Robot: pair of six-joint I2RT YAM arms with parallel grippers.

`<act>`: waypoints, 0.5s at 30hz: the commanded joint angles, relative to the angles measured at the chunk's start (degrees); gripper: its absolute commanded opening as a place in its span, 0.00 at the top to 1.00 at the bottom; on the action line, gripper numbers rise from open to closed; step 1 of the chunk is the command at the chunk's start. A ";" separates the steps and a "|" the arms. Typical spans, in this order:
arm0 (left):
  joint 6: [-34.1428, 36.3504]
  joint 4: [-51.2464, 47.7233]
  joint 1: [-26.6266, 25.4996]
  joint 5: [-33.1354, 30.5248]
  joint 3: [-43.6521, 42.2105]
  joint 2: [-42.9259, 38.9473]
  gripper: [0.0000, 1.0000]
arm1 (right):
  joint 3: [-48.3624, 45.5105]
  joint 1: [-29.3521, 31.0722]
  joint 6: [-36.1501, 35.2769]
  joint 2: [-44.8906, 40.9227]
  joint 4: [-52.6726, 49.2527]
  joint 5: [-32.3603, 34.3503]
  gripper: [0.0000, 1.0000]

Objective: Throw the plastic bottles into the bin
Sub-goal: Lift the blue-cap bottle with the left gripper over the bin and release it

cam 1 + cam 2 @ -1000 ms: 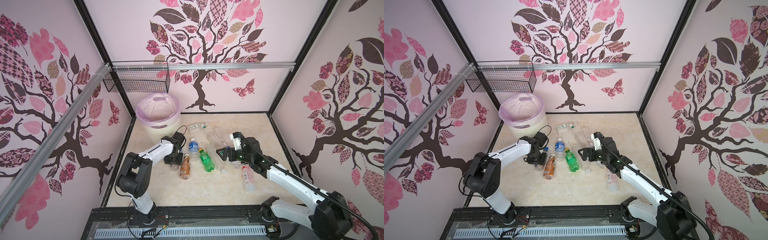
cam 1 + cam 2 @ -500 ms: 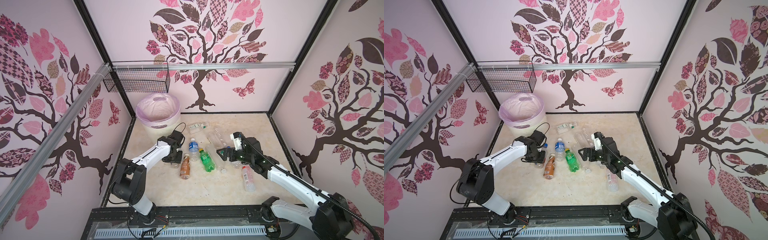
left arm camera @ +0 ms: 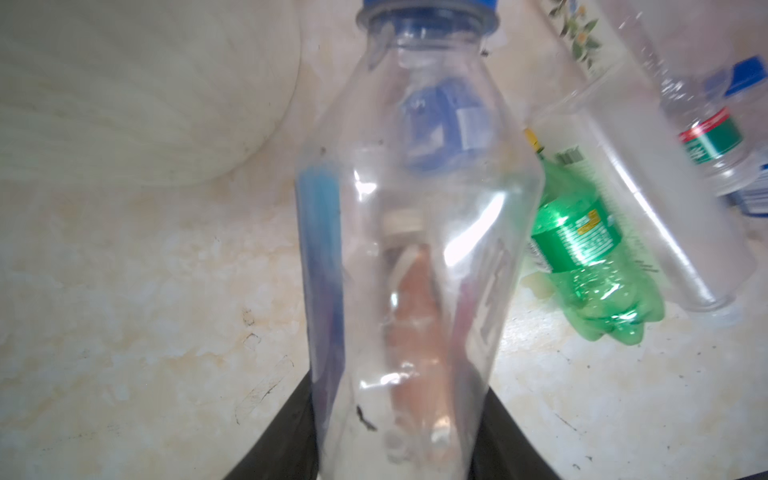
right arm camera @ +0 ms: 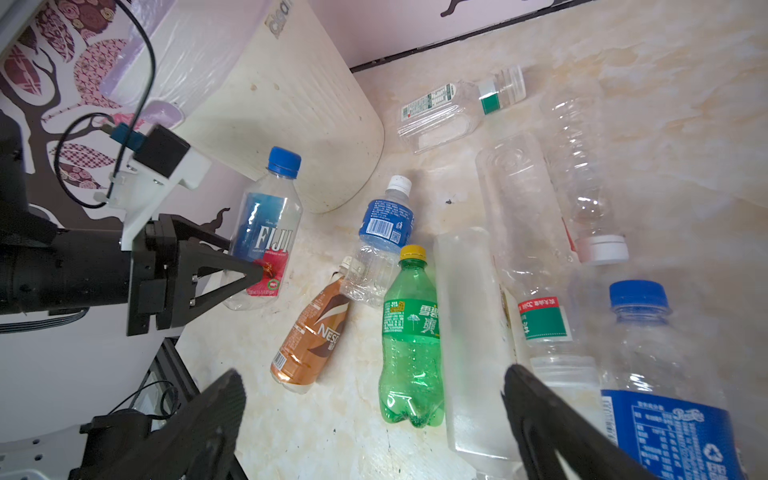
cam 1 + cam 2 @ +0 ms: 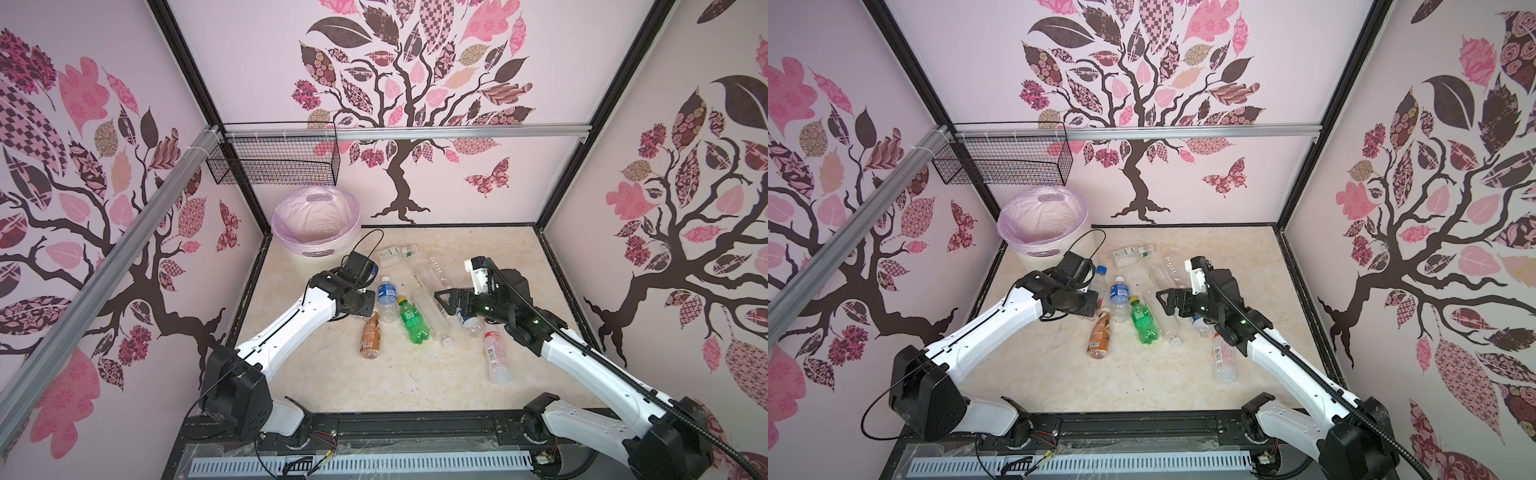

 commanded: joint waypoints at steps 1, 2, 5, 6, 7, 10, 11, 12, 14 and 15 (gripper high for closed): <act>-0.82 0.44 -0.59 -2.00 7.02 -2.81 0.50 | 4.34 0.09 1.62 -2.51 -0.81 -1.16 0.00; -0.72 0.22 -0.61 -1.94 9.02 -2.99 0.50 | 5.11 -0.01 1.86 -2.78 -0.89 -1.16 0.00; 0.08 -0.12 -0.69 -2.07 15.26 -3.06 0.50 | 7.76 0.10 2.08 -3.18 -2.04 -0.91 0.00; 0.49 -0.17 -0.62 -2.55 17.48 -2.93 0.49 | 8.51 -0.02 2.06 -3.27 -2.32 -0.86 0.00; 1.11 -0.36 -0.63 -3.35 20.33 -2.65 0.49 | 9.45 0.10 2.24 -3.36 -2.63 -0.81 0.00; 3.13 -0.87 -0.67 -5.38 29.00 -1.25 0.48 | 11.39 0.09 2.95 -3.71 -2.78 -1.07 0.00; 3.66 -1.05 -0.70 -6.06 32.14 -0.58 0.47 | 12.21 0.12 3.22 -3.60 -2.75 -1.29 0.00; 4.18 -1.32 -0.57 -6.48 34.96 0.19 0.46 | 12.83 0.07 3.42 -3.50 -2.76 -1.42 0.00; 5.51 -2.95 -0.44 -7.73 43.03 2.61 0.46 | 15.05 0.13 3.53 -3.04 -2.96 -1.60 0.00; 5.95 -3.93 -0.34 -8.21 46.25 3.80 0.46 | 16.05 0.11 3.49 -2.80 -3.08 -1.60 0.00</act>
